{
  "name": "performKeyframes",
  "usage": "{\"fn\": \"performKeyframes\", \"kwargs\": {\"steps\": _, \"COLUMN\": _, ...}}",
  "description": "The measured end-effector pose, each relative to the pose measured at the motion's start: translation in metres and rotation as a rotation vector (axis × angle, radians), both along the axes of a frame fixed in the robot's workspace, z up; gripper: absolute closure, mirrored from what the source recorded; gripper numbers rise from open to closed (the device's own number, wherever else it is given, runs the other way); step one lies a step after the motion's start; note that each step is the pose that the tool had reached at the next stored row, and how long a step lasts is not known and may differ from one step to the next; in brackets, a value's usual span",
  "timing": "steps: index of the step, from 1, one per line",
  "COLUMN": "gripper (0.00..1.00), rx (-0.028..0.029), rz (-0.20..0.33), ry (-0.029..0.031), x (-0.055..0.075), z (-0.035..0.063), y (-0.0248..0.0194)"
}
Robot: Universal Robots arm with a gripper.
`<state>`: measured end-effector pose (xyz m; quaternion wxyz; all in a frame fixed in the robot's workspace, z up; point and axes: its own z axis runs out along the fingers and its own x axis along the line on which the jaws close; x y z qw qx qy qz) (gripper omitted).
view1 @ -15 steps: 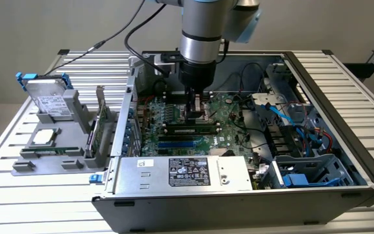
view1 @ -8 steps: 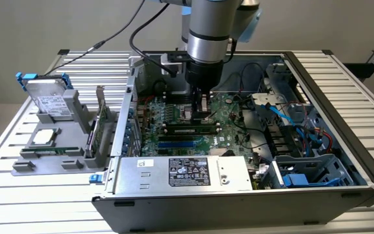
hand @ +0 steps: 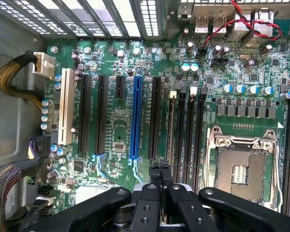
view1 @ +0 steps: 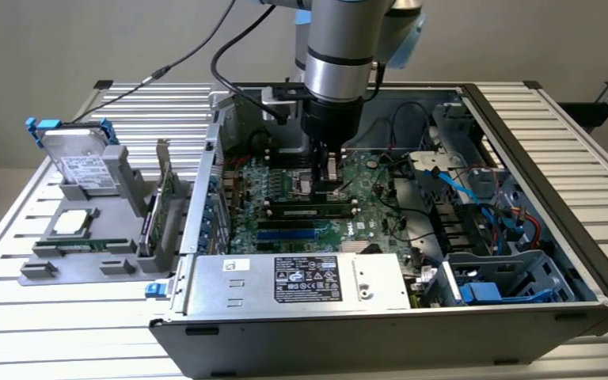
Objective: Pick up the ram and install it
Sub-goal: 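Press down the ram until it locks into place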
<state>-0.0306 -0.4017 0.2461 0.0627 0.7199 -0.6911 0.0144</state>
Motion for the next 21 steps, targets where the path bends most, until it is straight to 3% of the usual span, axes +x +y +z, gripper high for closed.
{"fn": "performKeyframes", "kwargs": {"steps": 13, "gripper": 0.90, "rx": -0.0002, "rz": -0.004, "ry": 0.0001, "x": 0.0000, "z": 0.0000, "y": 0.0006}}
{"fn": "performKeyframes", "kwargs": {"steps": 21, "gripper": 0.90, "rx": -0.0001, "rz": -0.126, "ry": 0.0001, "x": 0.0000, "z": -0.0012, "y": 0.0006}}
